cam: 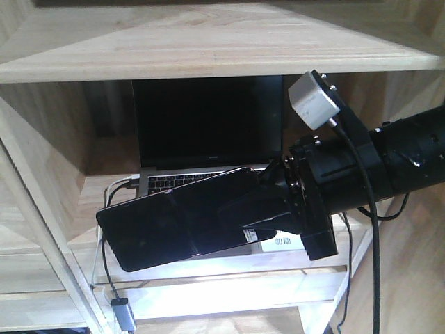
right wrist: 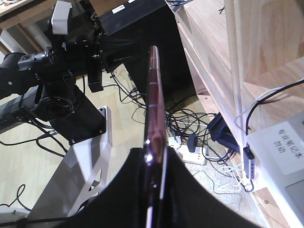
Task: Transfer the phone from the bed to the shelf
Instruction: 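Drive up to the wooden shelf, holding the phone above the laptop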
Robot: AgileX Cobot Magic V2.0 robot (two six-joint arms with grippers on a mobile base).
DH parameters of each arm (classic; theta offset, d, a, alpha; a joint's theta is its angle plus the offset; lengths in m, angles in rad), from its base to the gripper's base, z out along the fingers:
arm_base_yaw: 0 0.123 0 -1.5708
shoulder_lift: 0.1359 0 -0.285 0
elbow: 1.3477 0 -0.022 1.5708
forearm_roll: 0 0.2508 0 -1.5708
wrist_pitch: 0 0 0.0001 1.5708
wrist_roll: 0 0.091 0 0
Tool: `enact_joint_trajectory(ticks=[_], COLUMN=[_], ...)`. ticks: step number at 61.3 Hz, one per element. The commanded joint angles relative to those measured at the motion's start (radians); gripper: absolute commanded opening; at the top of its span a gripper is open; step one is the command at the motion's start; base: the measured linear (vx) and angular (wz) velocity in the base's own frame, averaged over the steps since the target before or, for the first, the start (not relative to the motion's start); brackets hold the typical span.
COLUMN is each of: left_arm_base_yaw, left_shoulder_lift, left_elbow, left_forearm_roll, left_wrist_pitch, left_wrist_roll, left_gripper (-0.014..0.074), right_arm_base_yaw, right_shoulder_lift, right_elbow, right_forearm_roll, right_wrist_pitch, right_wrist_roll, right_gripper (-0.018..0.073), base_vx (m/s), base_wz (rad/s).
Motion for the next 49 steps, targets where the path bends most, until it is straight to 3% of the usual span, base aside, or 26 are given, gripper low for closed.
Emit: enact_joint_trajectory(ticks=[1,49], left_arm_base_yaw=[-0.003,-0.003], left_shoulder_lift=[-0.005,-0.005], left_elbow=[0.002,0.002], left_forearm_roll=[-0.01,-0.01], left_wrist_pitch=[-0.073,-0.073], left_wrist_roll=[-0.004,-0.004], left_gripper=[0.0001,0.0001], right_arm_base_yaw=[0.001,0.001], right_shoulder_lift=[-0.034,-0.034], right_elbow=[-0.026,-0.026], right_forearm_roll=[0.091,0.091], right_wrist_pitch=[0.081,0.081], right_wrist_roll=[-0.007,-0.007], right_gripper=[-0.0004,-0.0004], base_vx=[0.07,0.05], base_wz=[0.03,0.04])
